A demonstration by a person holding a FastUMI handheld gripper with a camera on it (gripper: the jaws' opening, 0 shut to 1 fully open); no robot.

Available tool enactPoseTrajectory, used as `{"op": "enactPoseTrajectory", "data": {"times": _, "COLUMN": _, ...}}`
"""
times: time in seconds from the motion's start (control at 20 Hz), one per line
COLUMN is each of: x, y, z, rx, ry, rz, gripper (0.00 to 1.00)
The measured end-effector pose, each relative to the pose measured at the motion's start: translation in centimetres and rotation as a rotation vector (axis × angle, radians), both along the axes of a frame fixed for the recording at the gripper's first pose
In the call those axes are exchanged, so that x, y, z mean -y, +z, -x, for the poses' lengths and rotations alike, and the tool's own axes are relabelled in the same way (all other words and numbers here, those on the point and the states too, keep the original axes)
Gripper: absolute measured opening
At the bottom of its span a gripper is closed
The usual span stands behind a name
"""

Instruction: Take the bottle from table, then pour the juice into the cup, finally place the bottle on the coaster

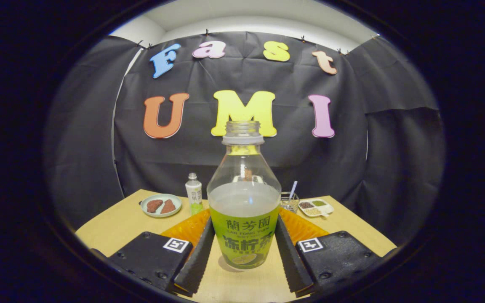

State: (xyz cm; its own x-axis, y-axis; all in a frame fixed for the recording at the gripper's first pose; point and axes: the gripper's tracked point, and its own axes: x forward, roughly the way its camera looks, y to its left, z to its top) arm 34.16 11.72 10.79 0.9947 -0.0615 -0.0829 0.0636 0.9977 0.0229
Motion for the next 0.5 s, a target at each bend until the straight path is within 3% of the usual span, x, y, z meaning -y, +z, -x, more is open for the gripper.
{"op": "enactPoseTrajectory", "data": {"times": 0.25, "x": 0.1, "y": -5.5, "z": -4.6, "rx": -0.08, "ry": 0.046, "rz": -0.059, "gripper": 0.8}}
{"op": "enactPoseTrajectory", "data": {"times": 0.5, "x": 0.5, "y": -9.0, "z": -8.7, "rx": -0.122, "ry": 0.08, "rz": -0.027, "gripper": 0.8}}
